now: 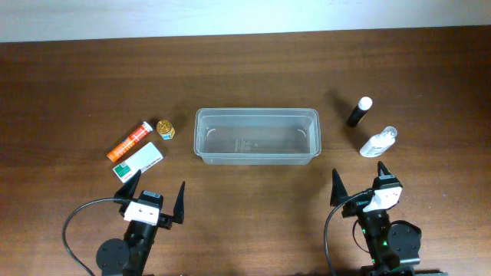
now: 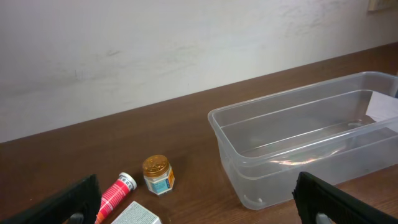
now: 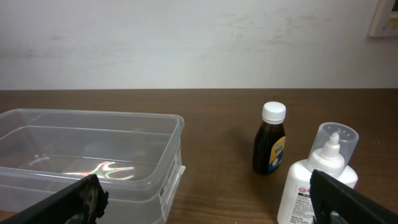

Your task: Pack container

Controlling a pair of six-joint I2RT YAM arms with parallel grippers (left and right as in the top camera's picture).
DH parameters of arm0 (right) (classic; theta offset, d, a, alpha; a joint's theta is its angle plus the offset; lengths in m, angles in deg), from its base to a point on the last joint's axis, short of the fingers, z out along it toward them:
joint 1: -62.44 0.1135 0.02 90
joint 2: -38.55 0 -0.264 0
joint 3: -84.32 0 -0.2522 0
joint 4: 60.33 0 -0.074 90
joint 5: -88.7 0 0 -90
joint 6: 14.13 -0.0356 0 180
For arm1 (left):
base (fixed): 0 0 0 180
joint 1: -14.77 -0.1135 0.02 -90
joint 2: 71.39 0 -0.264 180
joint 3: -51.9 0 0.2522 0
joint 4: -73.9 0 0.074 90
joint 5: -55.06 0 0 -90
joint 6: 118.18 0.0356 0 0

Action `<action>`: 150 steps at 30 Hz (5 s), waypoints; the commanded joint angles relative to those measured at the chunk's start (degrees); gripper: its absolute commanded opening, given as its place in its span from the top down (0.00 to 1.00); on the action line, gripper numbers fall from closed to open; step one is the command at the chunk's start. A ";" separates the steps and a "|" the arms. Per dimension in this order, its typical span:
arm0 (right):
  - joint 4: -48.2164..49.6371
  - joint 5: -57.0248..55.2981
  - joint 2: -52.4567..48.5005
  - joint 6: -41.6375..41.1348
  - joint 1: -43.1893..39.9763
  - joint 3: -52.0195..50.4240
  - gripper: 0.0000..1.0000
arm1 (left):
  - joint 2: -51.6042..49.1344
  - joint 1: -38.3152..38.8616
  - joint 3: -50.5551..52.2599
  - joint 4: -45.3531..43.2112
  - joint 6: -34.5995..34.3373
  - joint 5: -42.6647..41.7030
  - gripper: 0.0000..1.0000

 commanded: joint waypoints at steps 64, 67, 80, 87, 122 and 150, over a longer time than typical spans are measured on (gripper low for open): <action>-0.20 -0.24 0.17 -0.81 -0.55 -0.44 0.02 | 0.35 0.11 0.09 0.39 -0.28 0.37 0.01; -0.46 0.28 -0.35 -3.21 -0.55 0.24 0.02 | 0.35 0.11 0.09 0.39 -0.28 0.37 0.01; -14.88 2.08 -24.68 -4.22 -0.59 27.10 0.01 | 0.35 0.11 0.09 0.39 -0.28 0.37 0.01; -33.97 2.10 -50.86 -2.78 -0.59 57.37 0.02 | 0.35 0.11 0.09 0.39 -0.28 0.37 0.01; -59.87 -2.27 -82.79 -25.09 -16.33 81.53 0.00 | 0.35 0.11 0.09 0.39 -0.31 0.35 0.01; -56.33 -2.91 -99.86 -38.32 -16.35 80.13 0.13 | 0.35 0.11 0.09 0.39 -0.31 0.37 0.01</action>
